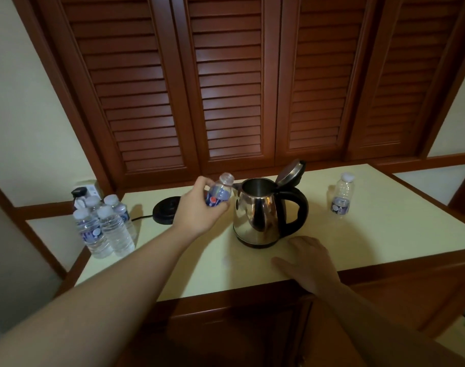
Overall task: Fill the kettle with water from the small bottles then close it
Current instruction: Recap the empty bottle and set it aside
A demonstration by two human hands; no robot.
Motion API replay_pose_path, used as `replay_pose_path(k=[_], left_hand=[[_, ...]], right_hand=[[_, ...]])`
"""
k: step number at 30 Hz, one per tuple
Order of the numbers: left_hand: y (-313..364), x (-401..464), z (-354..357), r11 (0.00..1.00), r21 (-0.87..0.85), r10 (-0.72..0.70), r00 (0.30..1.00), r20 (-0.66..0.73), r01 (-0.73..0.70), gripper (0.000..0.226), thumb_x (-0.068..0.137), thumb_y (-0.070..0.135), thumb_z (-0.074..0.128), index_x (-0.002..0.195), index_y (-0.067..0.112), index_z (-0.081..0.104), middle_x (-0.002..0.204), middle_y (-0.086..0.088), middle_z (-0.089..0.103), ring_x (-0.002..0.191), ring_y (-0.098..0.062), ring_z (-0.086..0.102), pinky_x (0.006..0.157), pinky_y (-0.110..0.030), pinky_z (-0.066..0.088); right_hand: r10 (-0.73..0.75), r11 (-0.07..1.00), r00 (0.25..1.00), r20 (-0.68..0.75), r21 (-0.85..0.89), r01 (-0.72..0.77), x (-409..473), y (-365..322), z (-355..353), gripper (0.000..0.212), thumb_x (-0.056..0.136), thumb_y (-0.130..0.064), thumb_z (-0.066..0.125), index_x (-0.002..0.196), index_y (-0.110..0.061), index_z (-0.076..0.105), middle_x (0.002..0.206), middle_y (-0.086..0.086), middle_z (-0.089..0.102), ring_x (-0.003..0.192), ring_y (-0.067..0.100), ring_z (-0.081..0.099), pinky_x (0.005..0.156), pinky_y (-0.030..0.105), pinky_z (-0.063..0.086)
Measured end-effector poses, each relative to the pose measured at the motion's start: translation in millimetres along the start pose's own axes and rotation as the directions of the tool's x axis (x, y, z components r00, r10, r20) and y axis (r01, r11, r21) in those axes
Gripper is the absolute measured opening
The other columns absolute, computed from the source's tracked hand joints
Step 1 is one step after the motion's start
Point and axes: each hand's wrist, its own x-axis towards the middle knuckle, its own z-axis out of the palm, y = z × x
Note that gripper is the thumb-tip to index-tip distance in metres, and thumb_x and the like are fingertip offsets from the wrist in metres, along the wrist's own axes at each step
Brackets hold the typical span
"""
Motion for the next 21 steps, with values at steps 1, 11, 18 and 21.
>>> replay_pose_path(k=[1, 11, 18, 21], left_hand=[[-1.0, -8.4, 0.9, 0.998, -0.055, -0.016, 1.0, -0.013, 0.015, 0.041, 0.081, 0.039, 0.084, 0.106, 0.029, 0.053, 0.084, 0.009, 0.071, 0.072, -0.006, 0.067, 0.061, -0.025, 0.047], [10.0, -47.6, 42.0, 0.978, -0.206, 0.041, 0.998, 0.049, -0.03, 0.044, 0.075, 0.042, 0.091, 0.107, 0.027, 0.065, 0.091, 0.012, 0.072, 0.081, 0.002, 0.067, 0.064, -0.016, 0.053], [11.1, -57.6, 75.4, 0.962, -0.273, 0.04, 0.98, 0.194, 0.015, 0.039, 0.089, 0.041, 0.078, 0.122, 0.025, 0.065, 0.102, 0.013, 0.073, 0.093, 0.002, 0.068, 0.079, -0.018, 0.056], [7.8, -60.0, 94.2, 0.97, -0.242, 0.013, 0.979, 0.202, 0.037, 0.029, 0.095, 0.04, 0.071, 0.118, 0.022, 0.07, 0.1, 0.012, 0.072, 0.092, 0.007, 0.063, 0.076, -0.008, 0.048]], right_hand=[[-0.021, 0.999, 0.999, -0.038, 0.042, 0.022, -2.2, -5.8, -0.7, 0.069, 0.085, -0.076, 0.058, 0.134, -0.027, 0.06, 0.133, -0.008, 0.06, 0.126, 0.015, 0.049, 0.104, 0.031, 0.038], [-0.144, 0.827, 0.988, -0.06, 0.54, 0.154, 2.4, -70.4, -13.9, 0.056, 0.076, -0.059, 0.082, 0.125, -0.038, 0.063, 0.114, -0.022, 0.066, 0.103, -0.004, 0.062, 0.085, 0.016, 0.052], [-0.047, 0.85, 0.993, -0.11, 0.518, 0.097, -9.9, -30.9, -25.4, 0.038, 0.079, -0.052, 0.083, 0.109, -0.039, 0.063, 0.097, -0.019, 0.068, 0.088, -0.001, 0.063, 0.073, 0.019, 0.051], [-0.02, 0.859, 0.991, -0.129, 0.504, 0.083, -17.0, -4.9, -36.2, 0.037, 0.079, -0.049, 0.084, 0.107, -0.035, 0.064, 0.094, -0.016, 0.067, 0.086, 0.001, 0.061, 0.067, 0.017, 0.046]])
